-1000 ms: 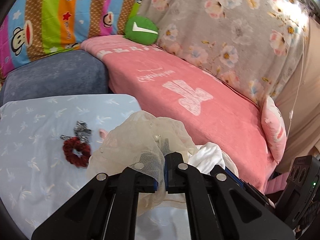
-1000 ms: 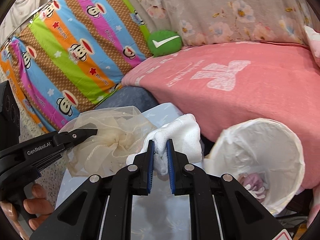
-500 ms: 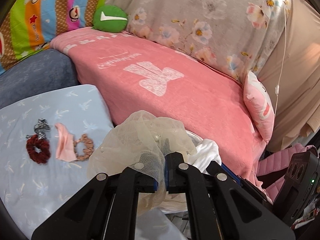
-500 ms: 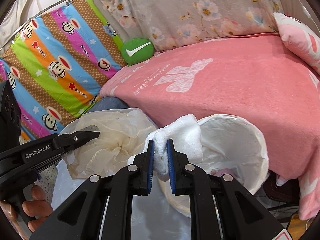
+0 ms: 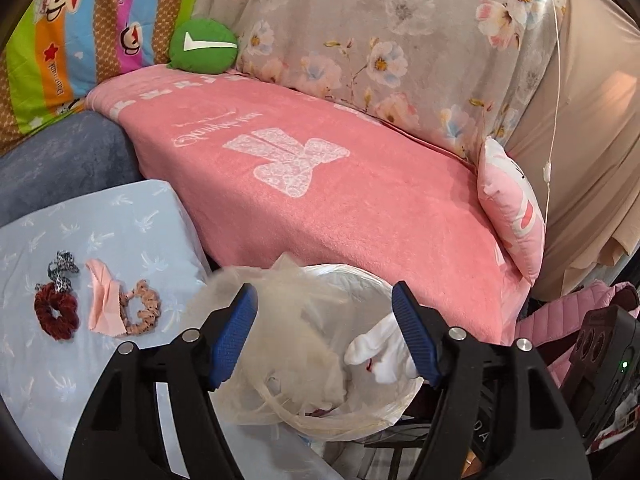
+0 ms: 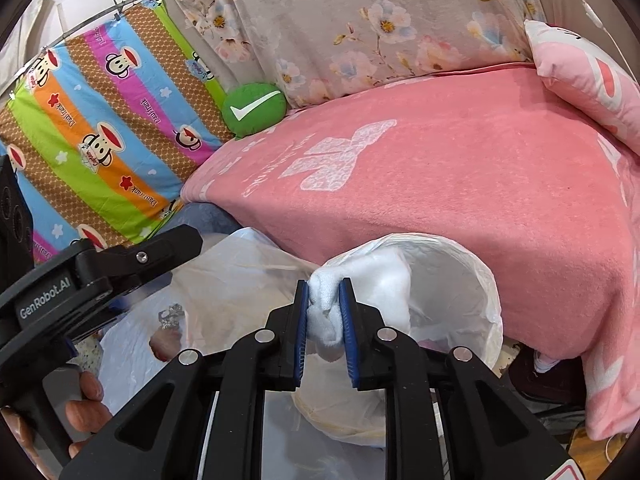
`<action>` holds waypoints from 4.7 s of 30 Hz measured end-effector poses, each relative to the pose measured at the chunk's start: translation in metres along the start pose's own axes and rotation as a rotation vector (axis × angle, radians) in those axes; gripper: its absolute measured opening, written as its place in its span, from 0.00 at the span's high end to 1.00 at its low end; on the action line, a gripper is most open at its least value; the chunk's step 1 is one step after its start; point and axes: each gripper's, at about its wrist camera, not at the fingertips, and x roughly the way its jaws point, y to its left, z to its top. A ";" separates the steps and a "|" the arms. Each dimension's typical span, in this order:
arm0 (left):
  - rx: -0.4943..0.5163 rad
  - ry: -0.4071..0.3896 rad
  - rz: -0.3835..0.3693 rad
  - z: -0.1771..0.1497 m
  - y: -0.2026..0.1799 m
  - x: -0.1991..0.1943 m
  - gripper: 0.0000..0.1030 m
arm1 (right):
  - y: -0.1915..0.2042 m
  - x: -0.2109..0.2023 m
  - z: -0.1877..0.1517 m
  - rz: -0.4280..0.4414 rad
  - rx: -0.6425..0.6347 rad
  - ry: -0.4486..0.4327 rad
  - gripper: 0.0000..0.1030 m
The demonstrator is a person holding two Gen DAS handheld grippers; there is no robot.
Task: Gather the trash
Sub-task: 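Open left gripper to drop the tulle while right gripper releases the white cloth, then move both open grippers back to the remaining items on the table, then grasp the dark red scrunchie with left gripper while right gripper grasps pink cloth, then carry the dark red scrunchie and pink cloth over the bin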
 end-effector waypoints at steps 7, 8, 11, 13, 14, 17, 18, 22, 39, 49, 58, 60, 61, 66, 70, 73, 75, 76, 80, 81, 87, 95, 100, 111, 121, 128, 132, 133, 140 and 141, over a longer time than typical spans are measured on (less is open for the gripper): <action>-0.016 -0.005 0.006 0.001 0.005 0.001 0.36 | 0.001 0.001 -0.001 0.004 -0.004 -0.003 0.76; -0.018 -0.003 0.007 0.001 0.005 0.001 0.36 | 0.000 0.001 -0.001 0.003 -0.003 -0.003 0.76; -0.022 -0.004 0.014 -0.001 0.007 0.000 0.36 | 0.000 0.002 -0.003 0.005 -0.001 0.001 0.75; -0.028 -0.003 0.015 -0.002 0.009 0.000 0.36 | 0.001 0.002 -0.004 0.005 -0.003 0.004 0.75; -0.032 -0.003 0.016 -0.002 0.010 0.000 0.36 | 0.001 0.002 -0.005 0.005 -0.005 0.006 0.75; -0.042 -0.002 0.024 -0.003 0.014 -0.001 0.36 | 0.003 0.004 -0.006 0.006 -0.014 0.014 0.75; -0.044 -0.002 0.025 -0.004 0.015 -0.001 0.36 | 0.003 0.004 -0.007 0.006 -0.017 0.018 0.75; -0.056 -0.002 0.036 -0.007 0.022 -0.003 0.36 | 0.007 0.005 -0.010 0.008 -0.029 0.027 0.75; -0.100 0.002 0.099 -0.022 0.059 -0.010 0.36 | 0.035 0.014 -0.026 0.016 -0.096 0.075 0.74; -0.128 0.008 0.168 -0.033 0.091 -0.015 0.36 | 0.067 0.026 -0.039 0.035 -0.152 0.110 0.68; -0.158 0.021 0.245 -0.045 0.125 -0.021 0.36 | 0.099 0.044 -0.051 0.060 -0.208 0.153 0.68; -0.164 0.025 0.260 -0.048 0.133 -0.022 0.36 | 0.106 0.048 -0.056 0.065 -0.220 0.163 0.68; -0.164 0.025 0.268 -0.049 0.136 -0.023 0.36 | 0.110 0.050 -0.058 0.068 -0.227 0.169 0.68; -0.171 0.039 0.315 -0.057 0.158 -0.027 0.36 | 0.130 0.060 -0.067 0.078 -0.260 0.190 0.65; -0.187 0.057 0.357 -0.064 0.182 -0.030 0.36 | 0.143 0.068 -0.074 0.086 -0.281 0.206 0.62; -0.208 0.065 0.391 -0.069 0.201 -0.033 0.34 | 0.152 0.077 -0.079 0.091 -0.294 0.223 0.62; -0.232 0.066 0.413 -0.071 0.215 -0.036 0.29 | 0.158 0.084 -0.082 0.096 -0.300 0.235 0.62; -0.245 0.065 0.425 -0.072 0.222 -0.037 0.27 | 0.161 0.087 -0.085 0.096 -0.303 0.241 0.62; -0.266 0.074 0.463 -0.076 0.245 -0.039 0.25 | 0.171 0.101 -0.092 0.102 -0.317 0.264 0.62; -0.269 0.077 0.470 -0.077 0.249 -0.039 0.25 | 0.174 0.104 -0.093 0.102 -0.321 0.268 0.62; -0.296 0.100 0.489 -0.076 0.274 -0.029 0.25 | 0.191 0.130 -0.097 0.103 -0.335 0.291 0.62; -0.311 0.117 0.483 -0.065 0.293 -0.010 0.26 | 0.217 0.169 -0.095 0.105 -0.368 0.311 0.62; -0.333 0.132 0.458 -0.058 0.303 0.005 0.30 | 0.233 0.197 -0.092 0.116 -0.362 0.323 0.62; -0.339 0.168 0.382 -0.057 0.309 0.020 0.71 | 0.254 0.249 -0.099 0.099 -0.395 0.380 0.65; -0.334 0.163 0.365 -0.059 0.297 0.012 0.83 | 0.244 0.247 -0.112 0.104 -0.364 0.417 0.99; -0.318 0.139 0.351 -0.059 0.273 -0.005 0.84 | 0.236 0.203 -0.098 0.133 -0.332 0.353 0.99; -0.299 0.120 0.340 -0.055 0.255 -0.014 0.84 | 0.229 0.173 -0.088 0.144 -0.312 0.307 0.99; -0.296 0.115 0.335 -0.054 0.250 -0.016 0.84 | 0.226 0.165 -0.084 0.147 -0.307 0.295 0.99; -0.241 0.082 0.303 -0.046 0.210 -0.028 0.84 | 0.204 0.117 -0.062 0.148 -0.281 0.215 0.99; -0.232 0.078 0.296 -0.044 0.203 -0.029 0.84 | 0.200 0.110 -0.058 0.146 -0.274 0.201 0.99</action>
